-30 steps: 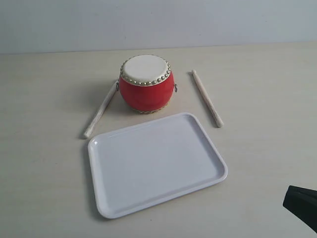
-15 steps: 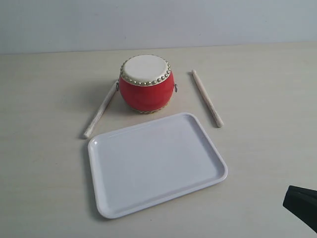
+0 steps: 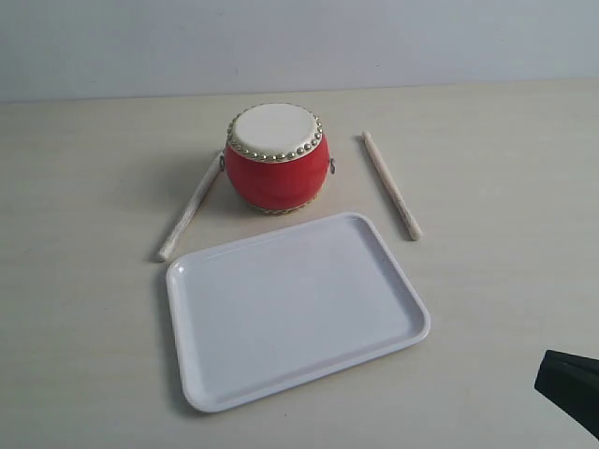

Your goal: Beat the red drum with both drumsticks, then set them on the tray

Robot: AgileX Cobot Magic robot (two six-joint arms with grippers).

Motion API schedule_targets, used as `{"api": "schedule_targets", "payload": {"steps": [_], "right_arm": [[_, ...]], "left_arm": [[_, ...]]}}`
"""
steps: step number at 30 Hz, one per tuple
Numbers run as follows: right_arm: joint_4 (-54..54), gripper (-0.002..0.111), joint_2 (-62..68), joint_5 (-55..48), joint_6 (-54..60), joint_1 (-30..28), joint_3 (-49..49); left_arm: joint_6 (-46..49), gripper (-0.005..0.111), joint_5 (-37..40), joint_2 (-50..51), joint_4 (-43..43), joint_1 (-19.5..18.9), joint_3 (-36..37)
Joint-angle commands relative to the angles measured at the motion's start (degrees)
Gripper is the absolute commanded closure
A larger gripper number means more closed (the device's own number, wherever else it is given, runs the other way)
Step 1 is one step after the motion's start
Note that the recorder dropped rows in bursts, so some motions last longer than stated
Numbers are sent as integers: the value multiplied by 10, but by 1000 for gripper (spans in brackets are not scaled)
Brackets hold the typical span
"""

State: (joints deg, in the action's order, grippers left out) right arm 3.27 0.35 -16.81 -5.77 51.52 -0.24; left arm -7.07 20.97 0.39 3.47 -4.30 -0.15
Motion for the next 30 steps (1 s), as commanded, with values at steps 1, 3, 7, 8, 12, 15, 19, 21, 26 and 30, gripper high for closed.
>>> {"api": "schedule_targets", "payload": {"steps": [1,3,7,8,12,15,19,21,26,30], "right_arm": [[-3,108,-4,6,0,1,2],[-3,108,-4,6,0,1,2],[-3,108,-4,6,0,1,2],[-3,108,-4,6,0,1,2],[-3,108,-4,6,0,1,2],[-3,108,-4,5,0,1,2],[-4,108,-4,5,0,1,2],[-4,108,-4,5,0,1,2],[-4,108,-4,5,1,1,2],[-4,108,-4,5,1,1,2]], "left_arm": [[14,107,-8,-4,9,4,2],[26,107,-33,-4,22,4,2],[21,107,-124,-4,20,4,2],[21,107,-149,-4,20,4,2],[16,107,-216,-4,19,4,2],[1,107,-248,-4,19,4,2],[-181,107,-341,-4,19,4,2],[-203,107,-458,-4,19,4,2],[-29,107,-590,91,-197,2,-144],[96,107,-430,335,-220,2,-381]]}}
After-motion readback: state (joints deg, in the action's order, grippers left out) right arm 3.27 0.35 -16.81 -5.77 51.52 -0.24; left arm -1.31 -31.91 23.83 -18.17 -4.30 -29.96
